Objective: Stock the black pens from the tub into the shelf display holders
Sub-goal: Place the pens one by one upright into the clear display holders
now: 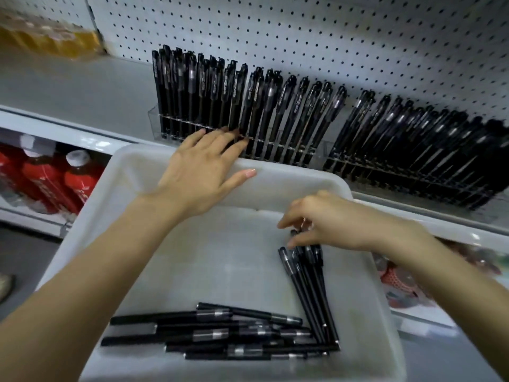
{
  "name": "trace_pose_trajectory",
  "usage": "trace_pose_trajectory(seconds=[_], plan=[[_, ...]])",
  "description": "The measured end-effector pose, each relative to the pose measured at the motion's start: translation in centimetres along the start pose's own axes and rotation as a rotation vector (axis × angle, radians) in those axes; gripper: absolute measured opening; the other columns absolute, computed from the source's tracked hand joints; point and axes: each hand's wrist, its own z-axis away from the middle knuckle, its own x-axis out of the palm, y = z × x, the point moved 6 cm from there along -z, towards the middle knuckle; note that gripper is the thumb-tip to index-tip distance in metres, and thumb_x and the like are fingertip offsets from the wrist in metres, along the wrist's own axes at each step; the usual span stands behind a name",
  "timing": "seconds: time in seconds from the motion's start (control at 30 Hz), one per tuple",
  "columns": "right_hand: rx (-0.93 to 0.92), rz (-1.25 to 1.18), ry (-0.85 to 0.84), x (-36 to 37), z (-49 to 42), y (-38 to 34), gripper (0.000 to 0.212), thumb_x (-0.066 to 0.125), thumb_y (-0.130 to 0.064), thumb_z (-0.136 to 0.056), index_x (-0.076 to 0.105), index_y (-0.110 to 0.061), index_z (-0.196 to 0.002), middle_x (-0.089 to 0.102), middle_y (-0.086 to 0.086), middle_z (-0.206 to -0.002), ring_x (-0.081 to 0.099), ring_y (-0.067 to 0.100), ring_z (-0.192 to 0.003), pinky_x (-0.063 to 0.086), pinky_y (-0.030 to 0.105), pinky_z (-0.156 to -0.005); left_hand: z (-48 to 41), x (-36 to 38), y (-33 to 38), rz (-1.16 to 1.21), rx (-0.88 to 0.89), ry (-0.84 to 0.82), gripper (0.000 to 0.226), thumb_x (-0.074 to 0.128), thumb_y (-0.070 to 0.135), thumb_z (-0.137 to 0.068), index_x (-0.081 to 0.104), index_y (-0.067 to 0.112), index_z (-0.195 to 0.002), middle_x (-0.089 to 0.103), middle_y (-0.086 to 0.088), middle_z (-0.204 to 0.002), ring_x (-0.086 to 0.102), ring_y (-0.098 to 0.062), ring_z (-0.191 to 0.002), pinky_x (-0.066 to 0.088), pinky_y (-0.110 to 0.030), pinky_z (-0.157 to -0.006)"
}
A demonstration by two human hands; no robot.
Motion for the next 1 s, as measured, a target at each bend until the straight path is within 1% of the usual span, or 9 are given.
trace_pose_trajectory(seconds=[0.03, 0.1, 0.2, 0.3, 0.43, 0.67, 0.73, 0.87, 1.0], plan=[[0.025, 0.005, -0.035, 1.1, -0.2, 0.2, 0.043, 0.07, -0.04, -0.081, 0.065, -0.017, -0.117, 0.067, -0.001, -0.106, 0.06, 0.012, -0.092, 0.04, 0.02, -0.076, 0.0, -0.1, 0.1, 0.001, 0.0, 0.004, 0.077, 0.01, 0.063, -0.09, 0.043, 0.016, -0.141, 0.045, -0.008, -0.143, 0.036, -0.025, -0.135, 0.019, -0.04, -0.113], [0.058, -0.024, -0.052, 2.5, -0.6, 0.5, 0.041, 0.071, -0.038, -0.081, 0.067, -0.015, -0.114, 0.067, 0.001, -0.105, 0.06, 0.016, -0.096, 0.043, 0.023, -0.079, 0.1, -0.2, 0.2, -0.005, -0.001, 0.013, 0.077, 0.01, 0.063, -0.089, 0.044, 0.016, -0.14, 0.046, -0.008, -0.141, 0.036, -0.025, -0.134, 0.019, -0.04, -0.112], [0.075, -0.049, -0.053, 3.7, -0.8, 0.9, 0.034, 0.073, -0.036, -0.079, 0.07, -0.015, -0.106, 0.068, -0.002, -0.103, 0.059, 0.015, -0.098, 0.045, 0.025, -0.084, 0.1, -0.2, 0.3, -0.013, -0.002, 0.012, 0.078, 0.009, 0.063, -0.089, 0.044, 0.016, -0.14, 0.047, -0.007, -0.141, 0.035, -0.025, -0.135, 0.017, -0.039, -0.112], [0.091, -0.066, -0.012, 4.0, -0.7, 0.9, 0.034, 0.073, -0.035, -0.079, 0.07, -0.017, -0.108, 0.067, -0.002, -0.107, 0.057, 0.014, -0.101, 0.042, 0.023, -0.086, 0.0, -0.2, 0.6, -0.016, -0.001, 0.014, 0.078, 0.008, 0.064, -0.088, 0.043, 0.017, -0.141, 0.045, -0.006, -0.143, 0.032, -0.023, -0.137, 0.015, -0.037, -0.113], [0.08, -0.089, 0.028, 4.0, -0.3, 0.8, 0.031, 0.074, -0.035, -0.078, 0.072, -0.018, -0.104, 0.067, -0.004, -0.103, 0.053, 0.01, -0.097, 0.038, 0.016, -0.08, -0.1, -0.2, 0.7, -0.013, 0.002, 0.016, 0.079, 0.008, 0.064, -0.088, 0.045, 0.016, -0.139, 0.046, -0.007, -0.142, 0.033, -0.024, -0.137, 0.016, -0.038, -0.113], [0.073, -0.117, 0.011, 4.3, 0.4, 0.4, 0.031, 0.074, -0.038, -0.077, 0.066, -0.018, -0.099, 0.058, -0.004, -0.099, 0.049, 0.011, -0.095, 0.041, 0.024, -0.082, 0.0, -0.2, 0.8, -0.007, 0.002, 0.017, 0.078, 0.009, 0.064, -0.088, 0.046, 0.016, -0.139, 0.046, -0.007, -0.141, 0.034, -0.024, -0.137, 0.016, -0.039, -0.113], [0.074, -0.156, 0.031, 4.1, 0.6, 0.2, 0.031, 0.074, -0.038, -0.077, 0.062, -0.017, -0.097, 0.058, -0.004, -0.096, 0.05, 0.011, -0.091, 0.042, 0.027, -0.081, 0.0, -0.3, 0.8, -0.011, 0.0, 0.019, 0.078, 0.009, 0.064, -0.088, 0.046, 0.016, -0.138, 0.047, -0.008, -0.141, 0.034, -0.024, -0.136, 0.017, -0.039, -0.113], [0.131, -0.355, 0.065, 3.7, 1.3, 0.0, 0.03, 0.078, -0.032, -0.074, 0.054, -0.021, -0.086, 0.061, -0.006, -0.078, 0.055, 0.004, -0.071, 0.046, 0.023, -0.069, -0.1, -0.2, 0.8, -0.017, -0.001, 0.015, 0.078, 0.01, 0.063, -0.089, 0.046, 0.015, -0.138, 0.048, -0.008, -0.14, 0.036, -0.025, -0.135, 0.018, -0.04, -0.112], [0.178, -0.496, 0.067, 3.7, 1.8, 0.0, 0.028, 0.08, -0.022, -0.073, 0.053, -0.022, -0.079, 0.063, -0.002, -0.069, 0.06, 0.006, -0.064, 0.051, 0.029, -0.068, -0.1, -0.2, 0.8, -0.012, -0.002, 0.012, 0.077, 0.01, 0.063, -0.09, 0.047, 0.014, -0.137, 0.049, -0.008, -0.139, 0.037, -0.025, -0.134, 0.019, -0.04, -0.112]])
